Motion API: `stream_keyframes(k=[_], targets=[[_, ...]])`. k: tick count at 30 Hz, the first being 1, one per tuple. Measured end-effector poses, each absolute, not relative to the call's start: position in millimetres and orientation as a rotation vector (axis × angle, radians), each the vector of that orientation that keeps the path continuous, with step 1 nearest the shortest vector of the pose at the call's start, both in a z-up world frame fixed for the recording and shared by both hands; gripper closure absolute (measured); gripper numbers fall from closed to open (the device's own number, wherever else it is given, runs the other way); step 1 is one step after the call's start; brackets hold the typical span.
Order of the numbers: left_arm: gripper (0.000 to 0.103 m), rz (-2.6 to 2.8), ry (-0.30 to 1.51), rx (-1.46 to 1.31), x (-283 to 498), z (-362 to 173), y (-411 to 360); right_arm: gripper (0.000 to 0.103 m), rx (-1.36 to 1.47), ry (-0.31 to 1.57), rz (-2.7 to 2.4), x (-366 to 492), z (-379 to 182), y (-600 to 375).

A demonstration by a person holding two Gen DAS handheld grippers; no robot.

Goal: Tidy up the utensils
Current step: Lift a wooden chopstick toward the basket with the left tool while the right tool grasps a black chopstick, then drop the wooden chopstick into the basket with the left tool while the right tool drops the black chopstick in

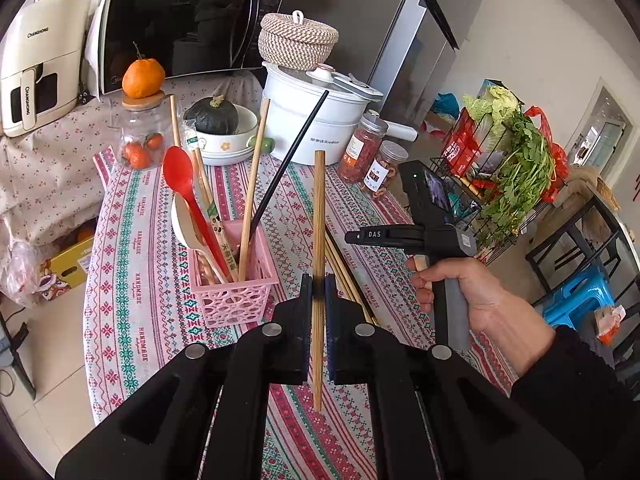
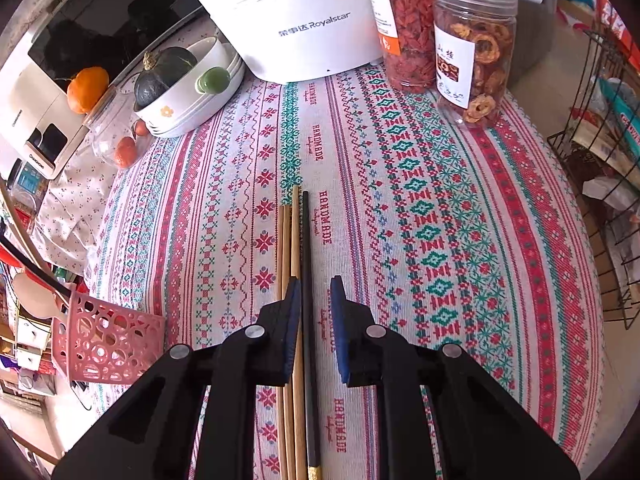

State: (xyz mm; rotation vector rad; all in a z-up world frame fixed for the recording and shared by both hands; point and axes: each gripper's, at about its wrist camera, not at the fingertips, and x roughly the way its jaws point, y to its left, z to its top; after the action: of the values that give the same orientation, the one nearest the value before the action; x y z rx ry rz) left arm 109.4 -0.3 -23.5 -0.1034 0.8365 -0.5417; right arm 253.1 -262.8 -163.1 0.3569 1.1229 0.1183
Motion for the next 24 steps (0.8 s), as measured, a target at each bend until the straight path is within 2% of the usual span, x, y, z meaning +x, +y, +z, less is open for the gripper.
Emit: stream_keyframes(k=[10, 17, 24], targets=[[0.098, -0.528, 0.861, -0.116, 118, -31, 9, 0.098, 0.259, 1.150, 0.087, 283, -181, -242], [0.098, -0.509, 0.857, -0.131, 121, -31, 16, 0.097, 0.132, 1.132, 0.064, 285, -178, -222], [0.098, -0.486, 0.772, -0.158, 116, -10, 31, 0.097, 0.135, 1.001, 0.093, 242, -117, -228]])
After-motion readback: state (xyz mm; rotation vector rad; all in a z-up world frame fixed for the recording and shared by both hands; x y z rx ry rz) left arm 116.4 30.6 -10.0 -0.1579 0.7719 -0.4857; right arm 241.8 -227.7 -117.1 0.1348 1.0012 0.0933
